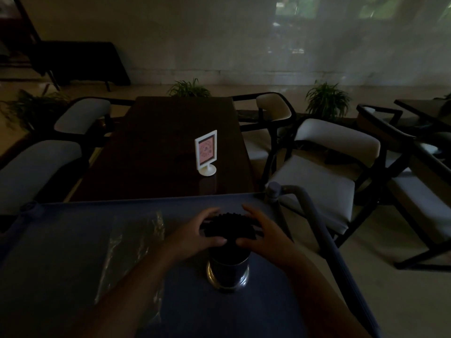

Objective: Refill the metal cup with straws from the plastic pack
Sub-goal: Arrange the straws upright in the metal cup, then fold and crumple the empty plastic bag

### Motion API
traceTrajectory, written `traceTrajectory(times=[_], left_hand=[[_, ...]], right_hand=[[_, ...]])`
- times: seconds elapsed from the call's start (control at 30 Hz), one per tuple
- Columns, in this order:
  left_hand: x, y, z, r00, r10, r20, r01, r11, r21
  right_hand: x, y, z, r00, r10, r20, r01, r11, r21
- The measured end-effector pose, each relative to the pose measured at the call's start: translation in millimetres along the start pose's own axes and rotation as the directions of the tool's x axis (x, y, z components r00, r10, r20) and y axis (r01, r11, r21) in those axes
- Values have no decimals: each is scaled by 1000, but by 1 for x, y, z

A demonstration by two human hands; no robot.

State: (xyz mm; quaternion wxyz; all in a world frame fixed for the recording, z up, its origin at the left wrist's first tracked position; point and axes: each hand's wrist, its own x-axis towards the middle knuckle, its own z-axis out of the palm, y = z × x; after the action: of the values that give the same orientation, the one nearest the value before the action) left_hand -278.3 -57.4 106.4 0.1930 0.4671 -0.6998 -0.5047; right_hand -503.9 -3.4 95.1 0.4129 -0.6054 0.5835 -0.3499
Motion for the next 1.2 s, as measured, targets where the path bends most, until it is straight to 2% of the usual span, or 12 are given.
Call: traceTrajectory(times=[0.2, 0.33, 0.47, 0.6, 0.73, 0.83, 0.93, 1.1, 1.2], left_hand=[[-28, 22, -13, 982, 81, -169, -96, 992, -79], [-48, 30, -23, 923, 130, -363, -192, 972, -138], [-73, 32, -42, 881, 127, -455, -201, 972, -118], [-92, 16, -70, 868, 151, -472, -209, 975, -72], [-104, -17, -105, 842, 140, -520, -208, 975, -74], [-114, -45, -131, 858, 135, -496, -179, 983, -43], [-122, -77, -154, 873, 109, -475, -144, 989, -39], [-122, -121, -168, 894, 43, -446, -102, 989, -109], [-120, -155, -175, 912, -28, -409, -49, 983, -176]], right_hand=[[-9, -31, -19, 984, -161, -80, 151, 982, -113], [-10, -58, -17, 942, -285, -175, 261, 954, -146], [-8, -88, 1, 921, -319, -222, 318, 947, -42], [-3, -113, 32, 931, -344, -126, 350, 936, 28], [9, -126, 78, 948, -319, -18, 319, 948, 8], [21, -134, 115, 961, -274, 21, 273, 961, 44], [32, -134, 151, 976, -213, 40, 212, 977, 9], [45, -107, 192, 999, -23, 24, 24, 999, -44], [50, -88, 218, 991, 137, -5, -137, 988, -69]])
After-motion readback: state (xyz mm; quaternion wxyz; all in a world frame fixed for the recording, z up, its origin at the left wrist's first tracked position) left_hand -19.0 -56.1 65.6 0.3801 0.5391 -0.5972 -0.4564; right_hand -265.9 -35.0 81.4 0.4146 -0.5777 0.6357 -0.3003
